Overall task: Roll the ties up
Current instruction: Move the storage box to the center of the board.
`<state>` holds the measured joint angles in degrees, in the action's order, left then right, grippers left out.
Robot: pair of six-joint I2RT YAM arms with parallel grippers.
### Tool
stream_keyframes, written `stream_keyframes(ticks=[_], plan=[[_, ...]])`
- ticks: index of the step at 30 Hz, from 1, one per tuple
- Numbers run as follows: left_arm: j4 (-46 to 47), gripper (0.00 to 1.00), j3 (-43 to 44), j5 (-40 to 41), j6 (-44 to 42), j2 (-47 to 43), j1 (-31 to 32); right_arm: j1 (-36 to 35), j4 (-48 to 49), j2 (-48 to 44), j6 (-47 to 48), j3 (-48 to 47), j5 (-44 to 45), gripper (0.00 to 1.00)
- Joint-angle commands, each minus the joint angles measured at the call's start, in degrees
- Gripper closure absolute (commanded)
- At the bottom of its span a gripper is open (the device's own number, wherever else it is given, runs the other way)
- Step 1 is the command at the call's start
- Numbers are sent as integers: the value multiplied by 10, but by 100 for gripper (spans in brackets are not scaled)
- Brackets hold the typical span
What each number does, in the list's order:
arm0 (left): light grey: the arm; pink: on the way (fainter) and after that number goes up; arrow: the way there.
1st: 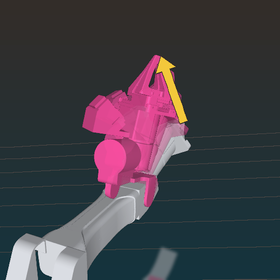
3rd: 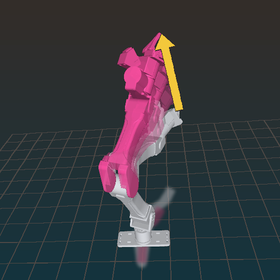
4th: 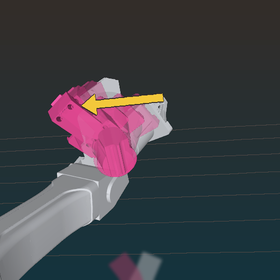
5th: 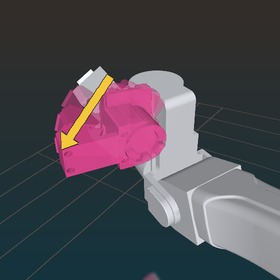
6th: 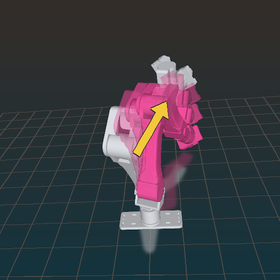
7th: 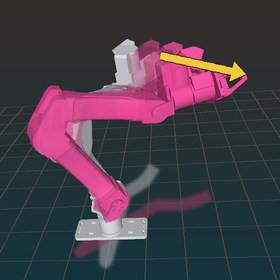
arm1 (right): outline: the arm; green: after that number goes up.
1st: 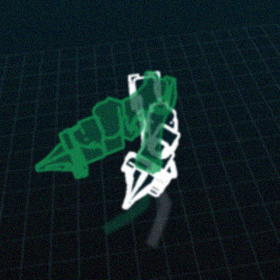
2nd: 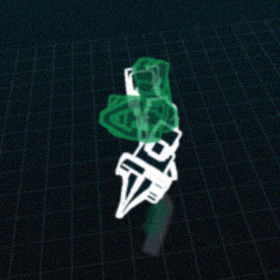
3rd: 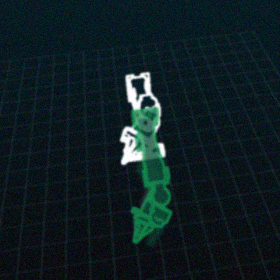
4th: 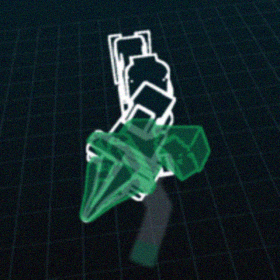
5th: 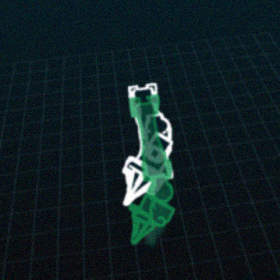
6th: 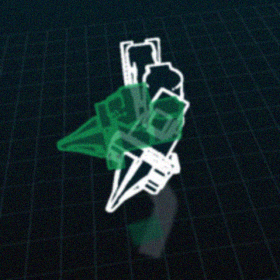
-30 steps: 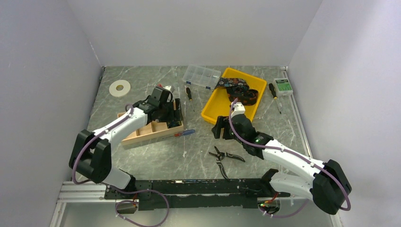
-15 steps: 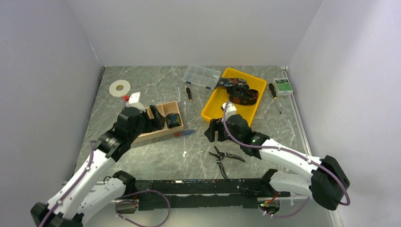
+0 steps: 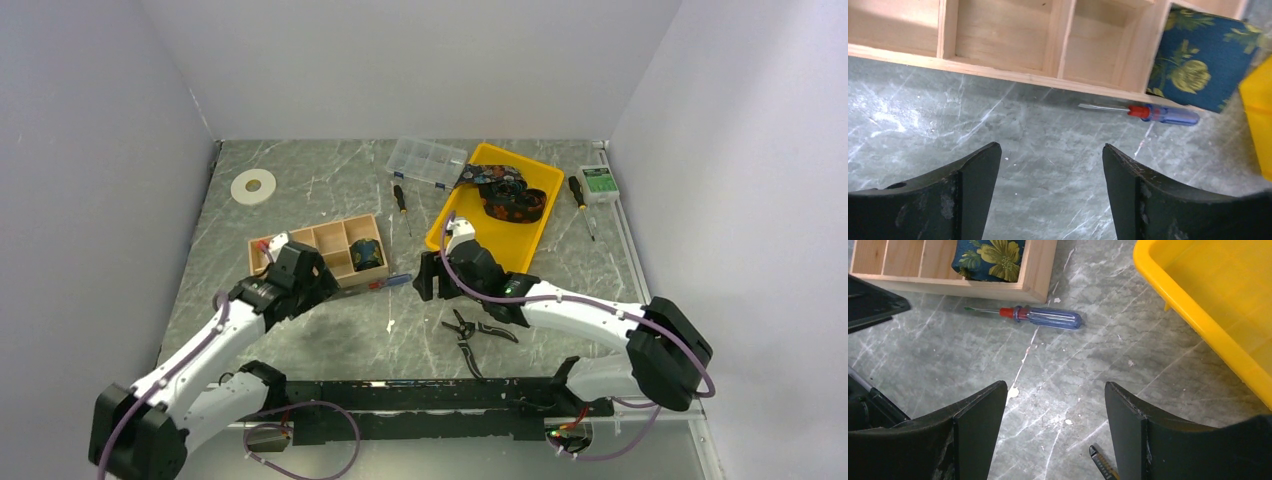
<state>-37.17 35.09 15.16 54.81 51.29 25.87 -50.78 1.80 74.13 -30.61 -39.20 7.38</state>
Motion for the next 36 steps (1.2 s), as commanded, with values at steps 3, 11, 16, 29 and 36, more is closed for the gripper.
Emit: stream_keyframes(ticks=[3, 11, 16, 29, 36], plan=[[105, 28, -6, -41, 43, 84, -30, 0, 13, -51, -14, 13, 29, 24], [155, 35, 28, -55, 36, 219, -113, 0, -22, -137, -18, 48, 56, 24], [182, 39, 76, -56, 29, 293, -154, 0, -49, -186, -20, 62, 70, 24], [240, 37, 228, -109, -40, 438, -193, 1, -122, -259, 0, 52, 92, 23], [158, 18, 199, -142, -121, 227, -192, 2, -162, -306, 11, 27, 159, 18]])
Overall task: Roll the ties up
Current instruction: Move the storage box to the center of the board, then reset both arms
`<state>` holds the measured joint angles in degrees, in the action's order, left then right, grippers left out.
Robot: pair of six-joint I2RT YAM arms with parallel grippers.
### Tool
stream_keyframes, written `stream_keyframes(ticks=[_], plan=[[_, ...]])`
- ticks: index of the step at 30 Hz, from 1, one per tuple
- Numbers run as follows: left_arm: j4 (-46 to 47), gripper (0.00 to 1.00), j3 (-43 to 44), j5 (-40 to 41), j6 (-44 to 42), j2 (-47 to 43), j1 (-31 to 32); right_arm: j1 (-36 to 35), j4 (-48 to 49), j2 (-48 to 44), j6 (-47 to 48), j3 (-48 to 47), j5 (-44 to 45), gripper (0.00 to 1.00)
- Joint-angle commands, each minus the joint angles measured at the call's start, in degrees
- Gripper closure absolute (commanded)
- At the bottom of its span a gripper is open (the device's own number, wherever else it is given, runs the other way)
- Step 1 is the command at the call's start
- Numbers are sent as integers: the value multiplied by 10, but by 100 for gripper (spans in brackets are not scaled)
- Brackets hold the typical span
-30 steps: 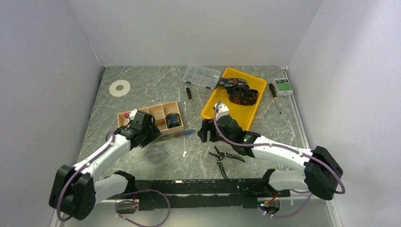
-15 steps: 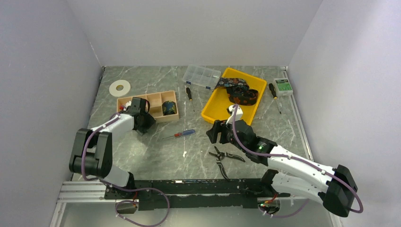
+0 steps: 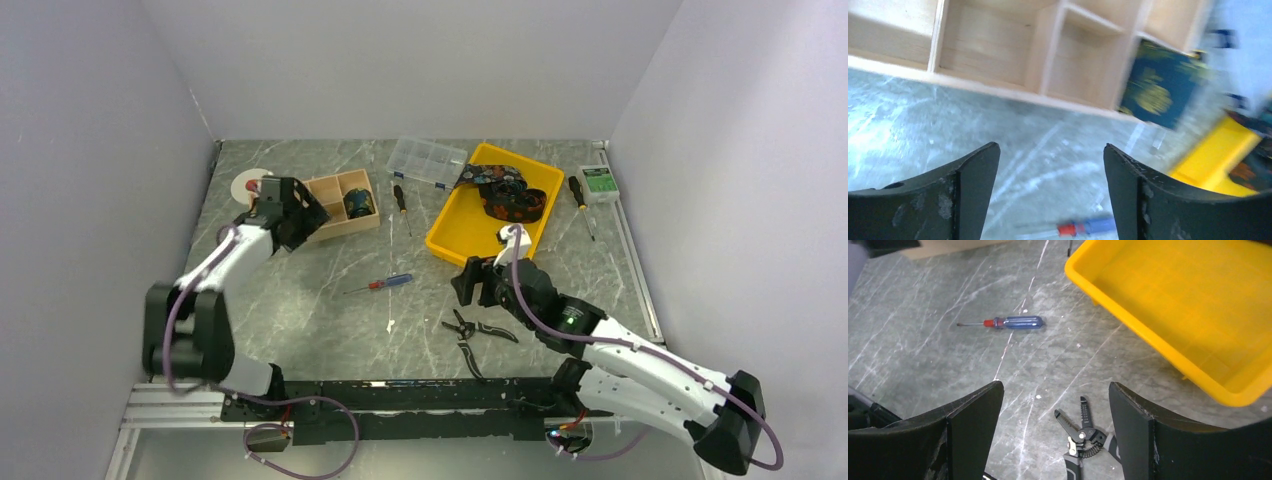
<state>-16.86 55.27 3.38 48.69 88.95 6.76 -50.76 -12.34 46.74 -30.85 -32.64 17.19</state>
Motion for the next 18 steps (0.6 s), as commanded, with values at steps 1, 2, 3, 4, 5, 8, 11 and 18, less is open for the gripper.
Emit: stream_keyframes(ticks=[1, 2, 3, 4, 5, 8, 11, 18], plan=[[-77, 15, -6, -26, -68, -191, -1, 3, -32, -36, 9, -47, 79, 17], [-104, 13, -9, -27, -79, -230, 0, 2, -44, -34, -2, -58, 102, 15], [-130, 12, -11, -26, -92, -269, 0, 2, -60, -29, -20, -70, 139, 14], [-152, 10, -13, -15, -107, -306, 0, 2, -84, -19, -51, -85, 178, 13], [-170, 9, -13, -2, -120, -342, 0, 2, -115, -2, -88, -107, 216, 13], [-219, 7, -8, 36, -161, -418, -1, 0, -228, 85, -171, -189, 300, 12], [-220, 7, -21, 40, -182, -461, 0, -10, -264, 152, -171, -243, 309, 12], [-161, 7, -81, -28, -201, -493, -1, -33, -24, 155, -16, -158, 284, 11]])
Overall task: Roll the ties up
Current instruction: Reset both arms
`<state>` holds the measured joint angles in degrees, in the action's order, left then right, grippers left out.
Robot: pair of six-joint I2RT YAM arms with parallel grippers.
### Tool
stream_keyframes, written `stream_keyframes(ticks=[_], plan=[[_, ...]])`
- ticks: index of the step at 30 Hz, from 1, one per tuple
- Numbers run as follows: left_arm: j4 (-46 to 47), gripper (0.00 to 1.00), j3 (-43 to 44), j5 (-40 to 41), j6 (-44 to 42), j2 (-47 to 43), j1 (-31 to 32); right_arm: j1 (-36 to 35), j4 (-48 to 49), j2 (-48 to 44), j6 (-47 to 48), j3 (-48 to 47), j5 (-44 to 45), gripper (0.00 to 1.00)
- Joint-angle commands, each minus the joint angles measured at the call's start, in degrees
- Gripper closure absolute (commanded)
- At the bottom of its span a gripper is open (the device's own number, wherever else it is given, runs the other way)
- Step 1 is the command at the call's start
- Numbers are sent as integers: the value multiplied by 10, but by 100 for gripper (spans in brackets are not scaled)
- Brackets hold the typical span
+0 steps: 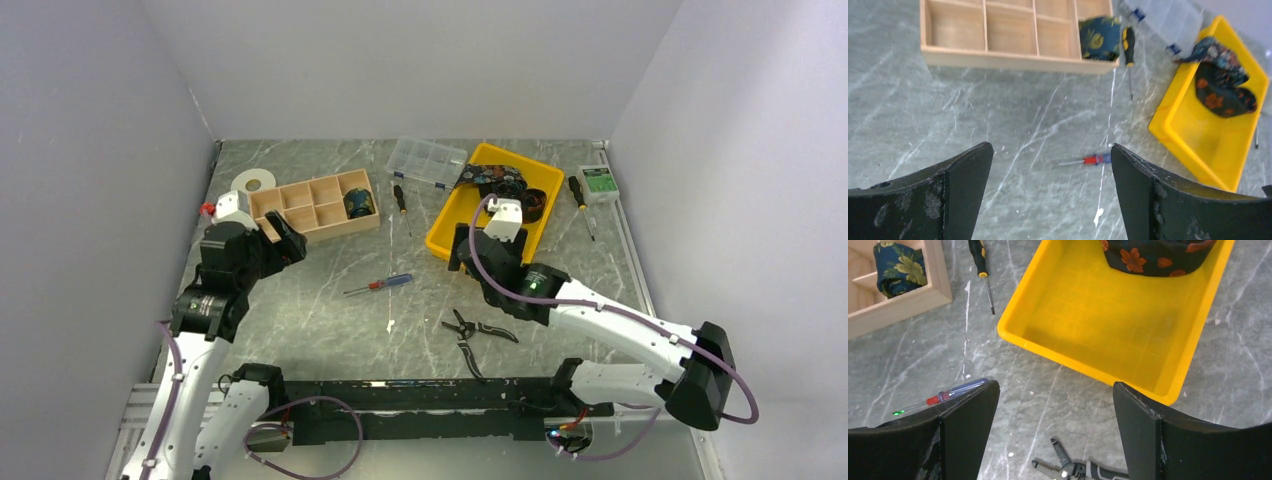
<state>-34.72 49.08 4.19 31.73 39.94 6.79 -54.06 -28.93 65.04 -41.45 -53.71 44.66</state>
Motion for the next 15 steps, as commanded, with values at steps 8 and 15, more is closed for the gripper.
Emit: stream_keyframes(ticks=[8, 15], plan=[[-11, 7, -14, -45, -36, 1, -1, 63, 104, -13, 31, 16, -27, 8], [-6, 7, -16, -51, -30, 9, -1, 64, 98, -77, 29, 58, 1, 9]])
